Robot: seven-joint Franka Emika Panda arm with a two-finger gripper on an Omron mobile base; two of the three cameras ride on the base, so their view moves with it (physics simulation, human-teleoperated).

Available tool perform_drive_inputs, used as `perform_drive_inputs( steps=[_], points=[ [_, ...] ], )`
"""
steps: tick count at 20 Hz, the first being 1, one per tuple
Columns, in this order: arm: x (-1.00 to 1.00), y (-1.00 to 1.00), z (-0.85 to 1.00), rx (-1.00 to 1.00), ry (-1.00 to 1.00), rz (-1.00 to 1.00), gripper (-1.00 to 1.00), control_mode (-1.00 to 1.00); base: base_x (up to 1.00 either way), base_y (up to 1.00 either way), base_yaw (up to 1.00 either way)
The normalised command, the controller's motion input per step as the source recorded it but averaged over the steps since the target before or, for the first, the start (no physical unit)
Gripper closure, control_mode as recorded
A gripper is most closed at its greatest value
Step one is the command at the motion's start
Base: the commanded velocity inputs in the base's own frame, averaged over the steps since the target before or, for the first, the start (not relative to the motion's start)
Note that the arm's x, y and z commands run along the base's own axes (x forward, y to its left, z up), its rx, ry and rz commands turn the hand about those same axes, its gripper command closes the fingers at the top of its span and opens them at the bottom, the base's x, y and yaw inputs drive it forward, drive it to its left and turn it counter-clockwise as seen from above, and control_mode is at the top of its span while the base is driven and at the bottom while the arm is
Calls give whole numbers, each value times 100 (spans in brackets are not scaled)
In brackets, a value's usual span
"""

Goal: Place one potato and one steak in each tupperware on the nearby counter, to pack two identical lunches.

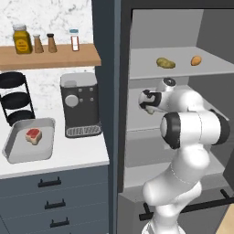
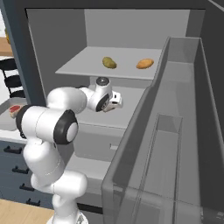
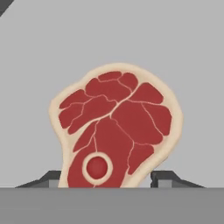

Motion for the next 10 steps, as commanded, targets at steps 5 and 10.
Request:
perform_drive_inputs(
  steps=[5,10],
  points=[
    [-90,-6,0,0,-19,0,100,-100,0,0,0],
    [-100,-2,23,1,-14,0,100,-100,0,0,0]
  ],
)
